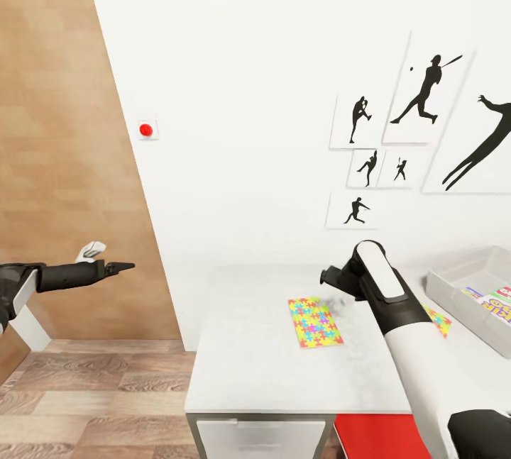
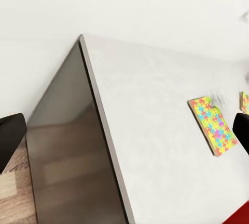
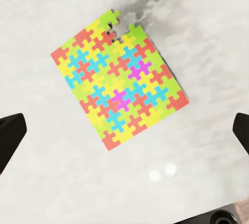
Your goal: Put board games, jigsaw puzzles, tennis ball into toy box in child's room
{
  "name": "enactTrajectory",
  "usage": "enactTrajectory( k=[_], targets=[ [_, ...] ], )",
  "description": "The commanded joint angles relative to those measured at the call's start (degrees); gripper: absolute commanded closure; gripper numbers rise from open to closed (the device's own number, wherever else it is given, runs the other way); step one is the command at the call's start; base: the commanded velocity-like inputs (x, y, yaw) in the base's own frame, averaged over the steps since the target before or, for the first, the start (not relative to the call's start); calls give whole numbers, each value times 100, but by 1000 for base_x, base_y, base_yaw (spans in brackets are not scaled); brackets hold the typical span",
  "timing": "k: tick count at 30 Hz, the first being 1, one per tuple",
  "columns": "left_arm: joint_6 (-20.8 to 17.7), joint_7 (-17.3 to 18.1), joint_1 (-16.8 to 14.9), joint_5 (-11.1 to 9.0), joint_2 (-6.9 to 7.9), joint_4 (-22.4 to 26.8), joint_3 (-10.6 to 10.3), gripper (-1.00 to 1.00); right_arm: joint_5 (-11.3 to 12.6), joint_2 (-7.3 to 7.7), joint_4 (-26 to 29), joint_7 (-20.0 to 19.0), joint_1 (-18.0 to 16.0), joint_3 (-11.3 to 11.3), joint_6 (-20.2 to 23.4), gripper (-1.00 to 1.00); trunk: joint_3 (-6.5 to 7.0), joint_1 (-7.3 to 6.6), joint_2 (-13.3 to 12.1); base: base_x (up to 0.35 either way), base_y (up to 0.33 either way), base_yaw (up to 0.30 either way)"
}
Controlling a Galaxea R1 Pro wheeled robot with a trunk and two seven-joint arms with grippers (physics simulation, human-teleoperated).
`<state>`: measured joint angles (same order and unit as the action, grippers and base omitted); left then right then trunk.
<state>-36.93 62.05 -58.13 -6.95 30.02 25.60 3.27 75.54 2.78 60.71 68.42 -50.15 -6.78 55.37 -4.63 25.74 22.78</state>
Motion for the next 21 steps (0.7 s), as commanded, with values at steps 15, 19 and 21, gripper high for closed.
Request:
enactTrajectory(
  k=[15,19,21],
  targets=[
    [-115,397,-18,-10,20,51,75,-100,54,84,-49,64,-701,-33,138,-100,-122,4,13,0,0,0],
    [-251,424,-40,-15,24,100,77,-100,56,89,-255,65,-881,-27,209,-100,-159,4,13,0,0,0],
    [-294,430,-44,-11,27,180,68,-100,57,90,-378,66,-986,-26,247,-100,-178,4,13,0,0,0]
  ],
)
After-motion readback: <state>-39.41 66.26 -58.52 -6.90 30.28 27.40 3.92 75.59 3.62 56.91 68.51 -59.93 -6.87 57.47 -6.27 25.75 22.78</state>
